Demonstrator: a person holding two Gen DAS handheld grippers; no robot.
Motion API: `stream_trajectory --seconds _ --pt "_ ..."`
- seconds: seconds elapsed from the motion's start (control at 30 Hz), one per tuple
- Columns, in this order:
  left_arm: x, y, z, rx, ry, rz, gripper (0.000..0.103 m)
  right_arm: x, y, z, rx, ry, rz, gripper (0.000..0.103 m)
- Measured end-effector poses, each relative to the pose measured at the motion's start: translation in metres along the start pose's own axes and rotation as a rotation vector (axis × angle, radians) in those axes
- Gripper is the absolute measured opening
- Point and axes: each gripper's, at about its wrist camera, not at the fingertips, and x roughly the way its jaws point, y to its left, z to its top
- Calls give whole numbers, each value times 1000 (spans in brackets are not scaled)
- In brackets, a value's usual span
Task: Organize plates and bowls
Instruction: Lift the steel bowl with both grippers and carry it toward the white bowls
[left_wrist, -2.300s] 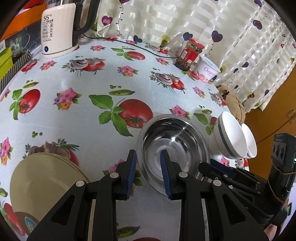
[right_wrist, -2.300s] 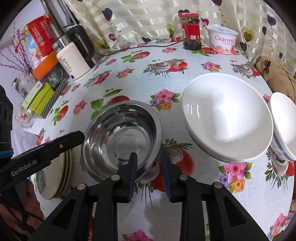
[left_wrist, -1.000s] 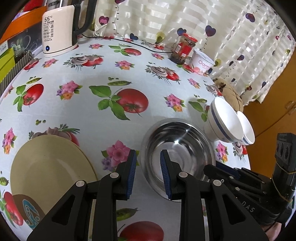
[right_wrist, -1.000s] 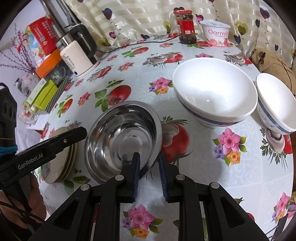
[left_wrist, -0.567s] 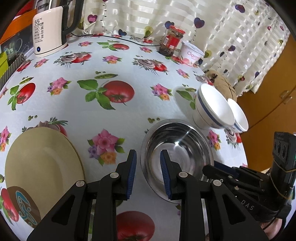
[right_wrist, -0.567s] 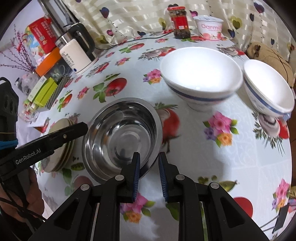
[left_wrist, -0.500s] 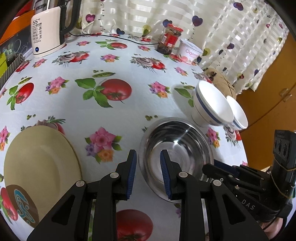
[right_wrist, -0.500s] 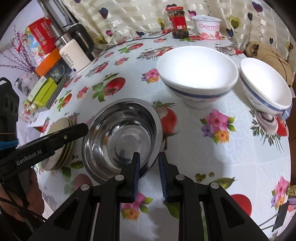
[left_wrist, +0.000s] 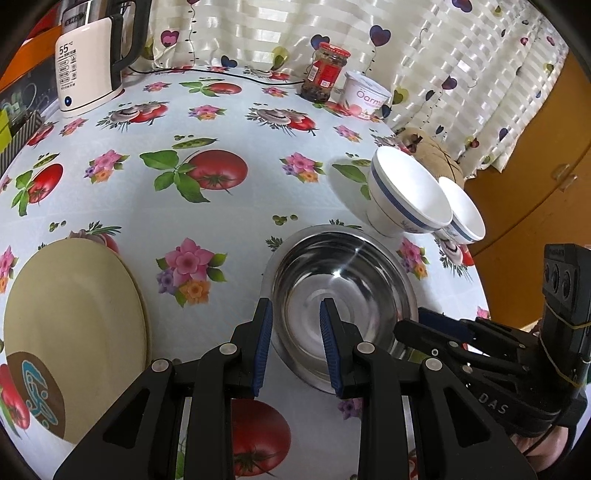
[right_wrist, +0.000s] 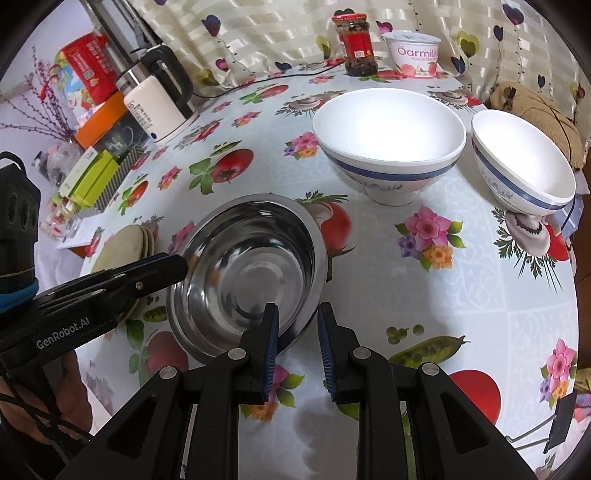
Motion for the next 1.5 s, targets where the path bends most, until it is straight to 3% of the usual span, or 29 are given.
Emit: stream_trajectory --seconds 0.1,0.2,0.5,0.87,1.5 --pt "-2 2 0 -7 -6 1 28 -3 0 0 -4 -12 -12 44" --pt "-6 4 0 -12 -13 0 28 -8 -1 -1 -7 -23 -22 49" --pt "-22 -6 -1 5 -48 5 28 -20 -5 -5 -7 -51 -39 50" --pt "-36 -30 -1 57 -75 -13 28 -55 -8 -5 -27 -150 -64 50" --pt "-27 -40 16 73 -63 -46 28 -68 -20 5 13 -173 -115 50"
